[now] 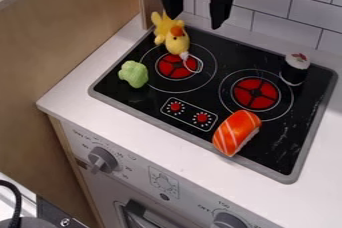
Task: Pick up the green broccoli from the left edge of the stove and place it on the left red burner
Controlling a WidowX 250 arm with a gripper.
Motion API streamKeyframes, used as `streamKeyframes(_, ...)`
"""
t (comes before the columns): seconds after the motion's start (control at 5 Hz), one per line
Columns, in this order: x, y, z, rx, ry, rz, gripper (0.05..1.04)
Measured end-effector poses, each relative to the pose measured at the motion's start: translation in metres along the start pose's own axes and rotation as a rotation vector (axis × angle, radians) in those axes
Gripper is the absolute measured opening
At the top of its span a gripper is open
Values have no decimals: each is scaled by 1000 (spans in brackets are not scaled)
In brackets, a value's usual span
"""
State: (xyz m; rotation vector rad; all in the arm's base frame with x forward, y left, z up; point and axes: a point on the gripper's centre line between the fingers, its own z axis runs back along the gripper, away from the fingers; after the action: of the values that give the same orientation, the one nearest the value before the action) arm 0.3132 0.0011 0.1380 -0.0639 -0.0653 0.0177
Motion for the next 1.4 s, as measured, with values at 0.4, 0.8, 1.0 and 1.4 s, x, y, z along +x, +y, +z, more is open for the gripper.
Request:
streamKeyframes(0.4, -12, 6, -16, 29, 36, 3, 1000)
streamKeyframes(0.8, -19, 16, -5, 68, 11, 6, 1000)
streamKeyframes(1.0, -21, 25, -1, 100, -1, 19, 1000)
streamKeyframes(1.4, -25, 60, -1, 163, 0, 35, 1000)
